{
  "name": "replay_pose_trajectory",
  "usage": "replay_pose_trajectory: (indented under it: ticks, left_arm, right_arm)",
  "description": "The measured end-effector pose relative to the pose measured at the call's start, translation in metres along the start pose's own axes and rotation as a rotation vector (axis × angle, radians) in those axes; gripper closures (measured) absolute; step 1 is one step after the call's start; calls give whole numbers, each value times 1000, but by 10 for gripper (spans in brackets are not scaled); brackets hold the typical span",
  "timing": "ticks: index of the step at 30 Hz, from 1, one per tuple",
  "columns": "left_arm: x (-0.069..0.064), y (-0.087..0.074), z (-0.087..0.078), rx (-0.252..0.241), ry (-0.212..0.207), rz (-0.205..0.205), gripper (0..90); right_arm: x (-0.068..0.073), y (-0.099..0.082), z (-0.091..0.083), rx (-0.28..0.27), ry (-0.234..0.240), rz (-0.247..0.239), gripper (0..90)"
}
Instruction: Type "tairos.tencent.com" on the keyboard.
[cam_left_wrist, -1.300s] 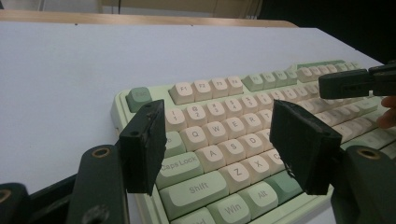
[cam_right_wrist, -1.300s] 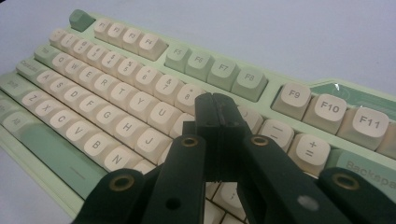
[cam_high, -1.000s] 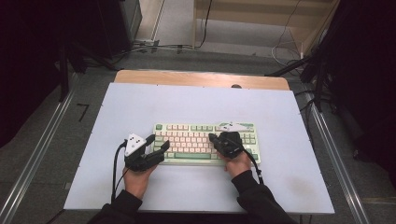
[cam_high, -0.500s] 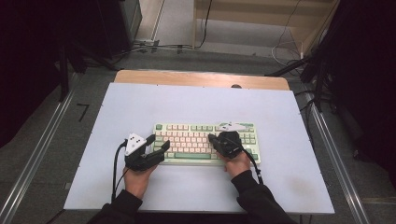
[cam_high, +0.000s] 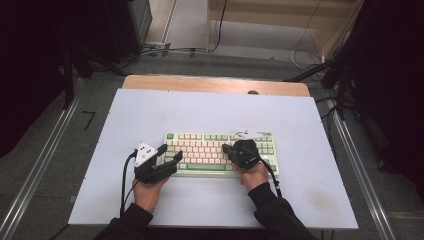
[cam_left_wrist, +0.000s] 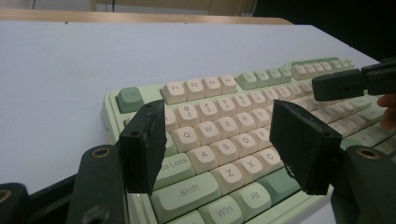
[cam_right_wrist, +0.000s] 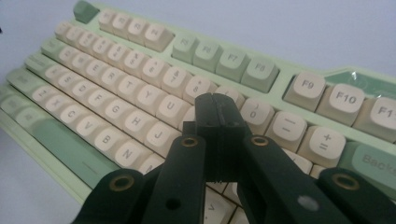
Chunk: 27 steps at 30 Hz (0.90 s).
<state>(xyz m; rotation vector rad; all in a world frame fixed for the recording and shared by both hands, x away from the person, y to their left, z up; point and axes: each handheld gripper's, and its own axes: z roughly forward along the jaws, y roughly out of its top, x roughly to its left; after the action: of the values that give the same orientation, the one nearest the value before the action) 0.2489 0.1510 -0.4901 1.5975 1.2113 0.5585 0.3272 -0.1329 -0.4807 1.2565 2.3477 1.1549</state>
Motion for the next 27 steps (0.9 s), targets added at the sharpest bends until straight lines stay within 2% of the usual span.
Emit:
replay_pose_trajectory:
  ticks: [9, 15, 21, 25, 27]
  left_arm:
    - [1, 1, 1, -5, -1, -7, 366]
    - [0, 2, 4, -1, -8, -5, 366]
    - [0, 2, 6, 3, -12, -4, 366]
    - [0, 3, 6, 1, -12, -6, 366]
    - [0, 3, 7, 2, -15, -3, 366]
  right_arm:
    - [0, 0, -16, -103, 10, 2, 877]
    - [-2, -4, -25, -138, 14, 3, 873]
    - [-5, -6, -26, -140, 18, 14, 748]
    - [-6, -8, -26, -138, 20, 17, 591]
    - [-6, -8, -25, -132, 18, 18, 552]
